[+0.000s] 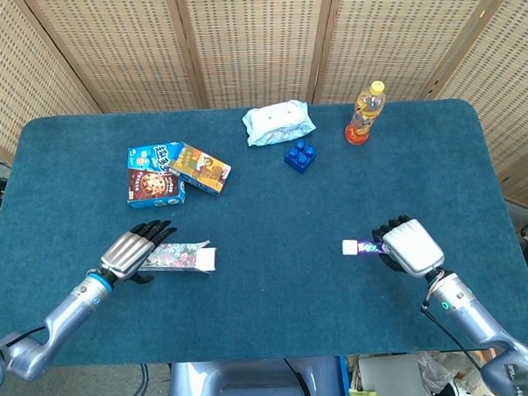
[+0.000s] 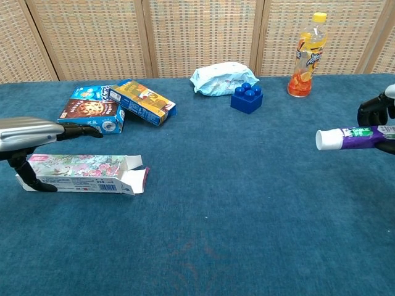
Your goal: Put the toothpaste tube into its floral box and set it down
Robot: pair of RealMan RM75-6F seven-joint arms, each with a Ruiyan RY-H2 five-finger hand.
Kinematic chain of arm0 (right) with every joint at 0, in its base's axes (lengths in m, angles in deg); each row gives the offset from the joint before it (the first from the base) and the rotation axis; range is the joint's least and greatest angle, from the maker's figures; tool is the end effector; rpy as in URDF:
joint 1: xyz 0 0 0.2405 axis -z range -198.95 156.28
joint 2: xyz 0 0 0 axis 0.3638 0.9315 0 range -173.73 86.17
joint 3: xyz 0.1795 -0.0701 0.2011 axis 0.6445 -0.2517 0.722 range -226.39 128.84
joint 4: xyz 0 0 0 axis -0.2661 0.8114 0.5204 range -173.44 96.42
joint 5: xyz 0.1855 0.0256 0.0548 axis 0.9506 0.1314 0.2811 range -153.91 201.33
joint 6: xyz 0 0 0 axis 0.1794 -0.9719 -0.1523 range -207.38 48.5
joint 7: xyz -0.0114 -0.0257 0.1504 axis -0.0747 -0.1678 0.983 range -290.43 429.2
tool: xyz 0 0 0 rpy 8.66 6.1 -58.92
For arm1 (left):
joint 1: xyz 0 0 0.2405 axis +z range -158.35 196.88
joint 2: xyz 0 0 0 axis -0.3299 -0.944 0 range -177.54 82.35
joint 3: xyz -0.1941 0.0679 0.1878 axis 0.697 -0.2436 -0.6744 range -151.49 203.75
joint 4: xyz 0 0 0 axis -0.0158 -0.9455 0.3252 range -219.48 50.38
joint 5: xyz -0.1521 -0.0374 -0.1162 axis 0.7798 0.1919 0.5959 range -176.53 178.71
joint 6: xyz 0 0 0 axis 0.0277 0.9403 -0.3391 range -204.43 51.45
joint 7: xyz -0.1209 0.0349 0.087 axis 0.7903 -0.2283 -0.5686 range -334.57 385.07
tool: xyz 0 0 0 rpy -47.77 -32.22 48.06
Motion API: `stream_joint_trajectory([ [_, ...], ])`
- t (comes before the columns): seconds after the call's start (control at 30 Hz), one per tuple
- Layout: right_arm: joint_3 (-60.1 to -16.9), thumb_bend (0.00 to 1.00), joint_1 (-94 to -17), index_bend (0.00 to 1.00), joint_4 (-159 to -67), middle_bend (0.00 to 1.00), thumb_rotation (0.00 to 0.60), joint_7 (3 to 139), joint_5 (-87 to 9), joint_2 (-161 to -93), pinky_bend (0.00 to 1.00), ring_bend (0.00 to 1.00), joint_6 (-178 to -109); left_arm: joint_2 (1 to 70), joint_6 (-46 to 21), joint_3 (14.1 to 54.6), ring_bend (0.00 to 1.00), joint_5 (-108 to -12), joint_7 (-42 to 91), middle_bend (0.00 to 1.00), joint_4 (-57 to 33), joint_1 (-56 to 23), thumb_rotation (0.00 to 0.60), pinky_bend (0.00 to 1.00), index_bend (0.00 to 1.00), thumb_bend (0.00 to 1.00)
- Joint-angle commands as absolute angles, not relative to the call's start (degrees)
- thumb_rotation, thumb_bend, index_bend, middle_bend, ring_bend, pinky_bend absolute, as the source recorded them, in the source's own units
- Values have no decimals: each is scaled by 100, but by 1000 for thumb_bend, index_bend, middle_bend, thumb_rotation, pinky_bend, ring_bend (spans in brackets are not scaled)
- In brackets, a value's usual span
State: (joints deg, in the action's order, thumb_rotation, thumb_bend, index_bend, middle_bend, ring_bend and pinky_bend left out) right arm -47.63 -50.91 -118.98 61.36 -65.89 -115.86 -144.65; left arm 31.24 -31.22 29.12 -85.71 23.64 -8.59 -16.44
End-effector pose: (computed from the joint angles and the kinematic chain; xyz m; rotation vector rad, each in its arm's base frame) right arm -0.2633 -0.3151 0.0993 1.9258 -0.6042 0.8031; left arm -0.2579 0.3377 0.0291 -2.1004 -0.8748 -0.6617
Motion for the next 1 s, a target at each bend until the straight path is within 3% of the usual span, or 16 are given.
stream_joint_trajectory([
  [0.03,-4763,563,-5080,595,-11913,606,600,6170,-6602,-11546,409,453,-14482,3340,-3255,2982,86,-8258,2069,36,-947,-1736,600,249,14,225],
  [0.17,-4763,587,-5068,595,-11940,605,600,6168,-6616,-11498,409,454,-14495,3458,-3359,2993,241,-7988,1715,212,-978,-1800,600,386,192,225],
  [0.33,-4758,595,-5057,595,-12016,605,600,6098,-6650,-11431,409,453,-14528,3603,-3484,2995,363,-7709,1427,369,-1032,-1892,600,500,367,225],
  [0.47,-4734,597,-5067,595,-12191,606,600,5981,-6722,-11299,409,454,-14588,3792,-3126,3033,478,-7863,1688,507,-1139,-1868,600,557,527,224],
  [0.63,-4664,596,-5108,595,-12497,606,600,5750,-6804,-11054,409,455,-14649,3941,-2397,3100,508,-8417,2787,538,-1314,-1827,600,559,562,225],
  [0.73,-4564,597,-5164,595,-12849,606,600,5449,-6909,-10759,409,456,-14731,4170,-1742,3218,509,-8810,4104,538,-1647,-1853,600,559,563,225],
  [1.0,-4234,597,-5369,595,-13620,607,600,4559,-6959,-10184,409,456,-14701,4768,-1551,3314,513,-9182,5765,542,-2468,-2411,600,559,563,225],
])
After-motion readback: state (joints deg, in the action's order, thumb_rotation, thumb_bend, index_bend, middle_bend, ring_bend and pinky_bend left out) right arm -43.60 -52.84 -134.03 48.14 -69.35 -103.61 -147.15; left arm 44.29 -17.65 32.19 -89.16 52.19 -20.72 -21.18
